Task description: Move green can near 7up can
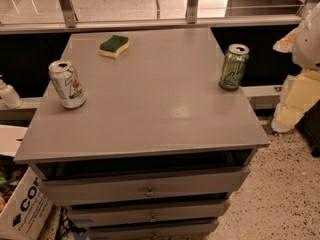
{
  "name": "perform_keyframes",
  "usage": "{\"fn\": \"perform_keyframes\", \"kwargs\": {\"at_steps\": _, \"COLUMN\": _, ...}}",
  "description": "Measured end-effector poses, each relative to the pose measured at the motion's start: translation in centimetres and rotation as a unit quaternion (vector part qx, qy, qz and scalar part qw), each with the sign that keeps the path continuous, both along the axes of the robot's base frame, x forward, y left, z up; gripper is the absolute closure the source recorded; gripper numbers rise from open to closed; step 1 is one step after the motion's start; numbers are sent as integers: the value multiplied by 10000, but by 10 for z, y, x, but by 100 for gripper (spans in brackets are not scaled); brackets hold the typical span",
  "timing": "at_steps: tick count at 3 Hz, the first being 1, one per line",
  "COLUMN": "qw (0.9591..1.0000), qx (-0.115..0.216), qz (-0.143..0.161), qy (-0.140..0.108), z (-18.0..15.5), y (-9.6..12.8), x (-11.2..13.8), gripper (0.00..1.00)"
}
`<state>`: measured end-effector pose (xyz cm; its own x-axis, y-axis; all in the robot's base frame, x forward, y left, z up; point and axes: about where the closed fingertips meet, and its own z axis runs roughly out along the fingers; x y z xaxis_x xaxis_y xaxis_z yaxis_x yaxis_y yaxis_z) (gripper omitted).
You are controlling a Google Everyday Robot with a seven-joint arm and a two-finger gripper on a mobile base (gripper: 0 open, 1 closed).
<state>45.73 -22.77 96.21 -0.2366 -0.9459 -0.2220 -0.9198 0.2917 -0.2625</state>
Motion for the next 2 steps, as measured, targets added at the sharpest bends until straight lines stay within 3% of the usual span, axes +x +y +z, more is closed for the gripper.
{"fn": "perform_keyframes", "kwargs": {"at_steps": 2, "qw": 9999, "qx": 98, "qz": -112, "qy": -53, "z": -12, "y": -11, "x": 18, "gripper": 0}}
